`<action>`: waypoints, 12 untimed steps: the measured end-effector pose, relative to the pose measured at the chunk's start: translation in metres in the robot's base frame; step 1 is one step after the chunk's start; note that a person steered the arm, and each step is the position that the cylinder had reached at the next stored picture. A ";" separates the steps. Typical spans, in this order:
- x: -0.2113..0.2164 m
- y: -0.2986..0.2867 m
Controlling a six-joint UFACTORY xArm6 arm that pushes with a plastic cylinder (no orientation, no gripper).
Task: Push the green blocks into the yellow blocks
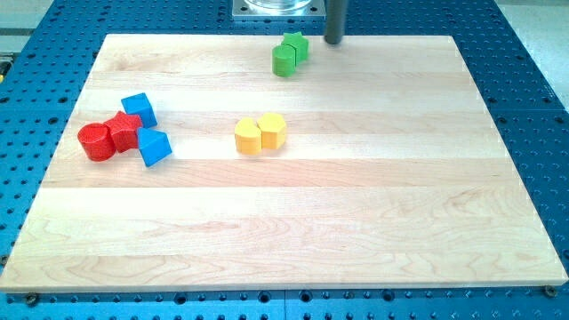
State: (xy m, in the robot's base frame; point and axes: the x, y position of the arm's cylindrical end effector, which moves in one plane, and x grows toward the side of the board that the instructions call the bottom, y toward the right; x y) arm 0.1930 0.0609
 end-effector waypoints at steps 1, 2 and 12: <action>0.037 -0.075; 0.135 -0.109; 0.187 -0.044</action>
State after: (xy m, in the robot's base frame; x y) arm 0.3798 0.0169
